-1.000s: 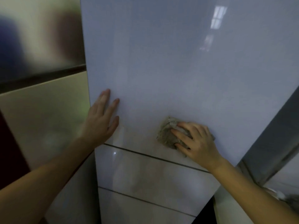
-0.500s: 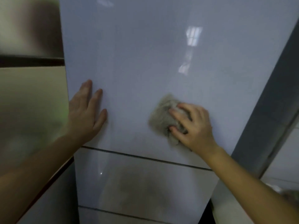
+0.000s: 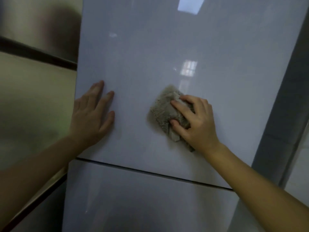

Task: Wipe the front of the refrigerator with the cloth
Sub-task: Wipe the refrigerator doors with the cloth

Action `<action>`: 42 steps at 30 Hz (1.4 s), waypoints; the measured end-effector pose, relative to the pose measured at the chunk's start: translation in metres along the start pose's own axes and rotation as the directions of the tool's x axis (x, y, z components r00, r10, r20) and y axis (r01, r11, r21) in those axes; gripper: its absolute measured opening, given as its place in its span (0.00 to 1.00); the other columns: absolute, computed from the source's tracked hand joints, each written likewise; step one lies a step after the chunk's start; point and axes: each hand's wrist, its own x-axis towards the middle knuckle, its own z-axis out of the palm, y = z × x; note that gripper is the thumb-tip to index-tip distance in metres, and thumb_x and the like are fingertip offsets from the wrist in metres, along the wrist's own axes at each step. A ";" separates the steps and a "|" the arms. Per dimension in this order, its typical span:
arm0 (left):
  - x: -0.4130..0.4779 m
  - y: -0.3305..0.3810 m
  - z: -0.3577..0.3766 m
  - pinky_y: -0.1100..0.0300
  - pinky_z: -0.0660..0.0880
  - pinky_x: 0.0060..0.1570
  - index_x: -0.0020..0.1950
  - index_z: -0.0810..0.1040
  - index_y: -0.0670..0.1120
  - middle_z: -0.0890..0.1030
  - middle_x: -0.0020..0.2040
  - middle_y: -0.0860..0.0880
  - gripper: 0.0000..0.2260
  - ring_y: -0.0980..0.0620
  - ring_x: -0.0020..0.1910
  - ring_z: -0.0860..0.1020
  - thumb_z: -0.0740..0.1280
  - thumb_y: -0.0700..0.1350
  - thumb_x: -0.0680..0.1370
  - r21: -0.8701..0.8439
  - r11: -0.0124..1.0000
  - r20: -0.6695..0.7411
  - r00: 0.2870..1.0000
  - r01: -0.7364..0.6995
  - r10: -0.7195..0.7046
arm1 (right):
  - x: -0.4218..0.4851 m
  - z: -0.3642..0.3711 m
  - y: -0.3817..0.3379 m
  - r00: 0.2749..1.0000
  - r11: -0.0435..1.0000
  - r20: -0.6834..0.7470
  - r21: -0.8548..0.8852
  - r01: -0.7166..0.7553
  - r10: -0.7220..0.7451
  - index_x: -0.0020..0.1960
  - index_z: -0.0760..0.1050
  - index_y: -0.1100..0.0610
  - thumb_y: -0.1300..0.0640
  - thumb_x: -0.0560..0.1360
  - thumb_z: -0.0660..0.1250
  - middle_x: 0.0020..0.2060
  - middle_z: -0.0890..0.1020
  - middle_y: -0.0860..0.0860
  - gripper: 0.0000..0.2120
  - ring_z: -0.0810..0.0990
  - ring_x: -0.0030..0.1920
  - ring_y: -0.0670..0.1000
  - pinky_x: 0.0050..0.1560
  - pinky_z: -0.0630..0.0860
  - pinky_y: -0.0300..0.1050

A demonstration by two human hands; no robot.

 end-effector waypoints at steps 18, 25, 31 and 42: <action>-0.144 -0.019 0.028 0.49 0.65 0.70 0.70 0.72 0.40 0.68 0.75 0.39 0.23 0.40 0.74 0.67 0.57 0.53 0.81 -0.037 0.996 -0.016 0.996 -0.086 0.085 | -0.051 0.075 -0.110 0.999 0.999 -0.013 0.001 0.044 -0.044 0.65 0.78 0.53 0.47 0.73 0.71 0.62 0.78 0.56 0.23 0.76 0.61 0.59 0.56 0.70 0.52; -0.159 -0.019 0.029 0.48 0.65 0.73 0.72 0.70 0.40 0.66 0.76 0.40 0.24 0.41 0.76 0.65 0.56 0.53 0.81 -0.057 0.994 0.028 0.995 -0.090 0.092 | -0.006 0.074 -0.112 0.993 0.999 -0.112 -0.032 -0.035 0.031 0.65 0.78 0.53 0.46 0.73 0.70 0.60 0.77 0.56 0.23 0.75 0.58 0.59 0.53 0.72 0.53; -0.157 -0.036 0.027 0.46 0.70 0.69 0.72 0.70 0.42 0.65 0.77 0.40 0.23 0.41 0.76 0.66 0.56 0.53 0.81 0.007 0.982 0.071 0.980 -0.187 0.186 | 0.013 0.093 -0.141 0.991 0.991 0.013 -0.026 0.132 -0.132 0.68 0.77 0.54 0.47 0.74 0.69 0.64 0.77 0.56 0.24 0.75 0.62 0.60 0.57 0.72 0.53; -0.159 -0.036 0.036 0.47 0.65 0.72 0.72 0.70 0.43 0.63 0.78 0.39 0.24 0.40 0.77 0.63 0.56 0.54 0.80 0.001 0.979 0.035 0.978 -0.205 0.205 | -0.050 0.069 -0.111 0.990 0.991 -0.129 -0.114 -0.074 0.059 0.68 0.77 0.53 0.48 0.75 0.70 0.63 0.78 0.54 0.23 0.73 0.62 0.55 0.58 0.69 0.48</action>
